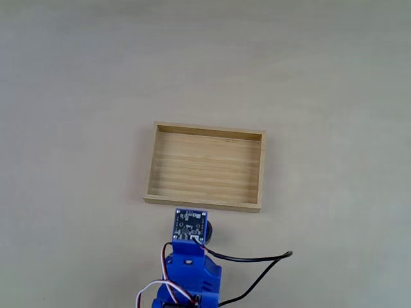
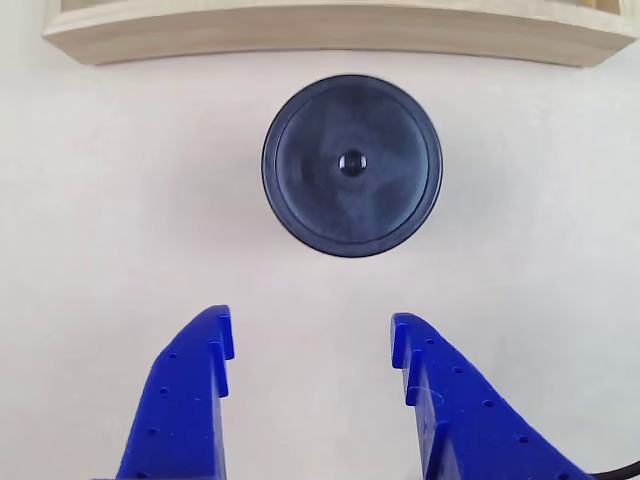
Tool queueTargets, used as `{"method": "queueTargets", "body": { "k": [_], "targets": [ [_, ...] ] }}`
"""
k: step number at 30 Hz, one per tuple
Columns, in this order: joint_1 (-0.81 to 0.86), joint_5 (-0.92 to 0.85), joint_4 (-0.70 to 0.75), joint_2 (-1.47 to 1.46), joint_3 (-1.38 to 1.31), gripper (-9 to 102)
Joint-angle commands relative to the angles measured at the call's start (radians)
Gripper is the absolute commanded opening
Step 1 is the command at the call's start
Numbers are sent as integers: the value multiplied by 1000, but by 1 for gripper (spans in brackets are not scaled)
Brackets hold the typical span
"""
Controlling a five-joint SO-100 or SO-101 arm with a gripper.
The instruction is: Place the black cylinder in the wooden box then return to rest.
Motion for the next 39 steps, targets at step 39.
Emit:
{"method": "queueTargets", "body": {
  "k": [39],
  "targets": [
    [83,164,-198,265,-192,32]
  ]
}}
